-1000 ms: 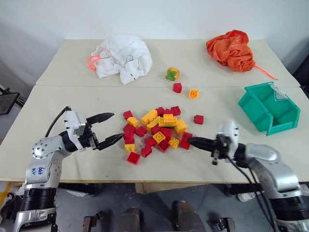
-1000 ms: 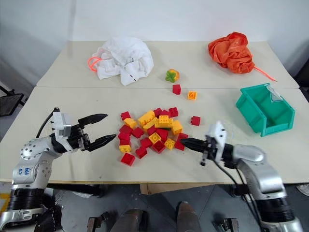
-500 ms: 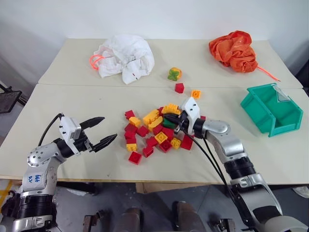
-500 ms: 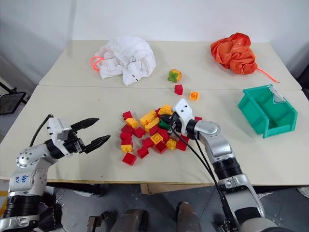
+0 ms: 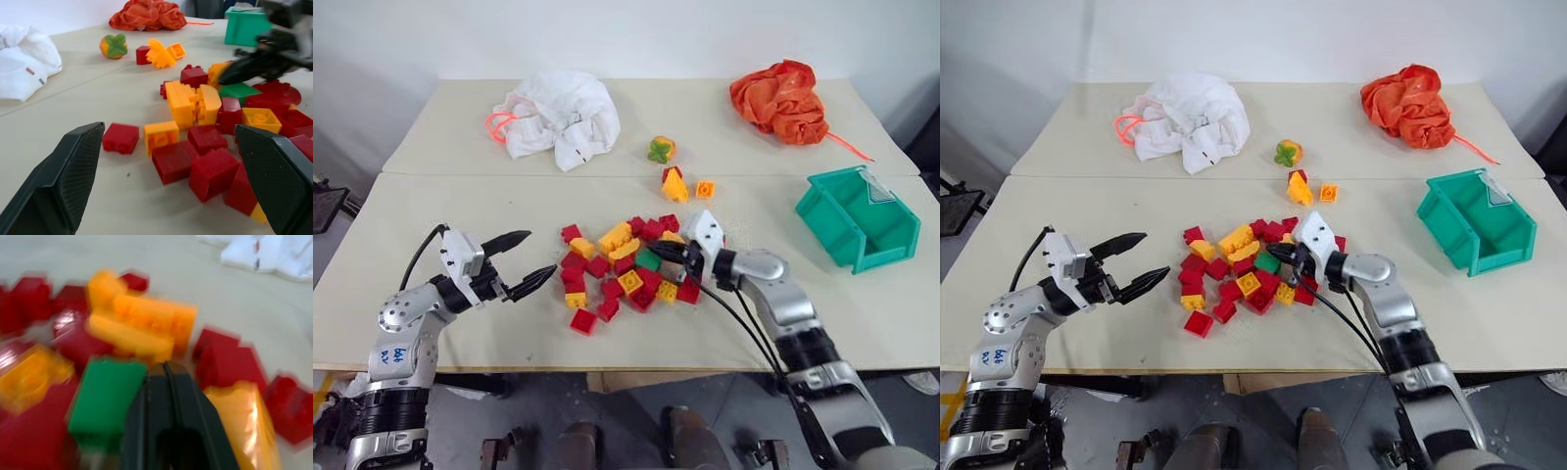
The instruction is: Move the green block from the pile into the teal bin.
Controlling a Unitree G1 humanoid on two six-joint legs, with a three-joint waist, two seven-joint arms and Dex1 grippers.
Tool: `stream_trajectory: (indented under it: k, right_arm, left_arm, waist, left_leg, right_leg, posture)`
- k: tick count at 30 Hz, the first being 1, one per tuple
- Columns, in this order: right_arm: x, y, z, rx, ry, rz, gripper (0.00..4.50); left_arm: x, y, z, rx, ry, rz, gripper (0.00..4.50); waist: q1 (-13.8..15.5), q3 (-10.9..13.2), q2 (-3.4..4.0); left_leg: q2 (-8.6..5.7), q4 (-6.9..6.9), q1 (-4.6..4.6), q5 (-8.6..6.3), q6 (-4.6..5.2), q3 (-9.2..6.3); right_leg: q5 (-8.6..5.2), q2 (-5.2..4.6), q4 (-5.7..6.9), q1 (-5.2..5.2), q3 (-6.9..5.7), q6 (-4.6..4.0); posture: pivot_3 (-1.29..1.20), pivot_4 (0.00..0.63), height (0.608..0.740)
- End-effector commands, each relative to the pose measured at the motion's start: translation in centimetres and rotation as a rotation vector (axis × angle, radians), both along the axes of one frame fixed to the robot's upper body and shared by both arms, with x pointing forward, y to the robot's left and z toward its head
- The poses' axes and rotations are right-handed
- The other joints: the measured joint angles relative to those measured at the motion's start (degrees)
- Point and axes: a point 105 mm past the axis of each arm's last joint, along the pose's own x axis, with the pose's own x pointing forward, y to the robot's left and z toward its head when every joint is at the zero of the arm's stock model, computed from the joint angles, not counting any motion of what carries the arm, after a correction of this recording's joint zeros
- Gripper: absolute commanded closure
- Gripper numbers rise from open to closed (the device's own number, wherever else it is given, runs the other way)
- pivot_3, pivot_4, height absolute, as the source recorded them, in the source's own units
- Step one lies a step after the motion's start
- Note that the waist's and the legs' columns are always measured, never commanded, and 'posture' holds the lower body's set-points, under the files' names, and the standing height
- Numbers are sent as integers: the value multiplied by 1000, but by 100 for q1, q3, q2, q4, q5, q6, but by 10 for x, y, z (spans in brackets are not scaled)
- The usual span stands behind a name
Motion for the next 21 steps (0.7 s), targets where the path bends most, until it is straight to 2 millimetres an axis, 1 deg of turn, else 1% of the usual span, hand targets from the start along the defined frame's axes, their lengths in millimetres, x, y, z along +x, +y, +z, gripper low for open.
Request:
stream_trajectory:
  k: [1,4,6,9,10,11,12,13,14,16,18,21]
  right_arm:
    - [-16,-16,0,-22,12,33,4481]
    - [-23,-47,7,-8,-7,-14,4481]
    - [-26,-59,12,-3,-28,-30,4481]
    - [-34,-87,21,23,-36,-73,4481]
    - [-43,-111,21,47,5,-114,4312]
    - [-50,-130,23,59,12,-149,4131]
    - [-56,-144,22,58,31,-181,3944]
    - [-62,-156,19,44,55,-202,3629]
    - [-64,-160,17,32,70,-210,3354]
    - [-68,-178,16,-9,63,-276,2610]
    - [-69,-183,17,-24,58,-303,2022]
    - [-66,-166,22,-21,62,-263,961]
  left_arm:
    - [-2,0,7,6,-33,-10,0]
    - [-1,-3,7,6,-33,-30,0]
    - [0,-4,7,6,-35,-39,0]
    - [-2,-6,10,14,-45,-65,0]
    - [-5,-7,10,37,-56,-87,0]
    - [-7,-6,11,54,-61,-104,0]
    - [-8,-6,11,64,-62,-116,0]
    - [-10,-5,10,73,-61,-124,0]
    - [-10,-4,10,76,-60,-128,0]
    - [-13,-4,9,109,-54,-163,0]
    - [-15,-5,8,130,-50,-190,0]
    - [-18,-8,7,154,-38,-246,0]
  waist:
    - [-1,0,-1]
    - [2,0,-1]
    - [9,0,-1]
    - [8,0,-1]
    - [9,0,-1]
    - [52,0,0]
    - [84,0,0]
    - [111,1,0]
    - [125,1,0]
    - [116,0,0]
    - [103,1,0]
    - [93,1,3]
  left_leg:
    - [-1,2,1,0,0,0]
    - [1,1,2,0,0,2]
    - [1,0,2,0,0,3]
    - [3,-1,2,0,0,5]
    - [4,-4,2,0,0,5]
    - [5,-4,1,0,0,5]
    - [4,-8,0,0,1,5]
    - [3,-9,0,-2,4,6]
    - [4,-9,-1,-3,5,9]
    - [4,-7,3,-4,7,16]
    - [10,-6,11,-4,7,32]
    - [15,-6,16,-3,6,40]
  right_leg:
    - [0,-1,0,2,0,0]
    - [0,1,-14,1,2,0]
    - [0,2,-29,3,3,0]
    - [0,4,-32,3,4,0]
    - [0,4,-33,3,4,0]
    - [0,4,-34,2,4,0]
    - [0,3,-38,3,3,0]
    - [0,3,-39,3,4,0]
    - [0,3,-41,3,5,0]
    - [0,4,-45,7,8,1]
    - [0,9,-42,7,18,1]
    - [0,13,-35,5,25,0]
  posture:
    - [0,150,740]
    - [0,150,740]
    - [0,150,740]
    - [0,150,740]
    - [0,150,740]
    - [0,150,740]
    - [0,150,740]
    - [0,150,740]
    - [0,150,740]
    - [0,150,740]
    - [0,150,740]
    - [0,150,740]
